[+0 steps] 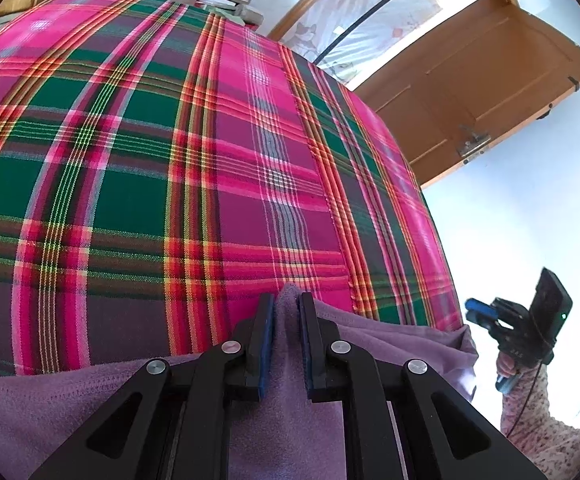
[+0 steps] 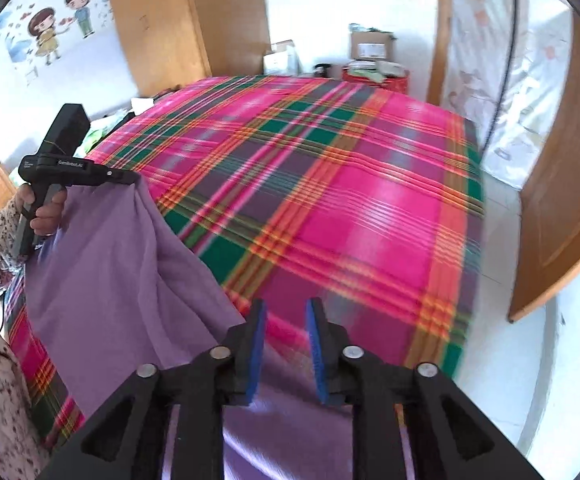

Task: Fold clothes
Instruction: 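Lift the fleece edge with both grippers and pull it taut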

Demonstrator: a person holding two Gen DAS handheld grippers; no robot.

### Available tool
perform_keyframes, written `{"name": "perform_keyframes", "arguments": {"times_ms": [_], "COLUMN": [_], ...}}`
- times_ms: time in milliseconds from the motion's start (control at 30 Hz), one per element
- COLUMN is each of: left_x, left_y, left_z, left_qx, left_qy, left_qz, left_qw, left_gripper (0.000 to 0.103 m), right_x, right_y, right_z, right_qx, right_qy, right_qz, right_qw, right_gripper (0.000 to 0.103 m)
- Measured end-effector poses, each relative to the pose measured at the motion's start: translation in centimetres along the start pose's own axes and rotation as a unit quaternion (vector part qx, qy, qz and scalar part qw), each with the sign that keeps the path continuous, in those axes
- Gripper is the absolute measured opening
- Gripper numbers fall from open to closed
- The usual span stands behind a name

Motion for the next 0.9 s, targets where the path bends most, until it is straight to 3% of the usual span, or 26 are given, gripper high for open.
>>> {"name": "perform_keyframes", "arguments": {"times_ms": [300, 500, 667, 833, 900], "left_x": [-0.1, -0.2, -0.2, -0.2, -0.1], "left_y": [0.1, 0.1, 0.0, -0.2, -0.2], "left_z": [-0.1, -0.2, -0.3, -0.5, -0.5], "left_qx": [-0.002, -0.003, -0.003, -0.002, -0.003], "left_qy": [-0.01, -0.012, -0.02, -0.026, -0.026], "left_qz": [0.004, 0.013, 0.015, 0.016, 0.018], "left_qw": [0.9999, 0.9998, 0.9997, 0.9995, 0.9995], "left_gripper": [0.013, 0.014, 0.013, 0.013, 0.014], "right_x": [-2.0, -2.7, -2.8, -3.0, -3.5], "right_y": [2.9, 4.4, 5.1, 5.4, 5.4], "right_z": [1.7, -0.5, -0.7, -0.3, -0.2], "right_qx": [0.022, 0.068, 0.063, 0.059, 0.057], "right_qy": [-0.026, -0.033, -0.032, -0.024, -0.012], "right_qz": [-0.019, -0.017, -0.023, -0.021, -0.025], "right_qw": [0.999, 0.997, 0.997, 0.998, 0.998], "right_gripper": [0.039, 0.043, 0.043, 0.032, 0.011]}}
Point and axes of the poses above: each gripper's, at about its wrist camera, not at the fingertips, and z roughly against the way its jaws point, x to its left, y to its underside, the point moved 8 cm from there along -z, roughly the way its jaws point, and after that the axes turned 12 degrees about -z, right-handed, at the moved point
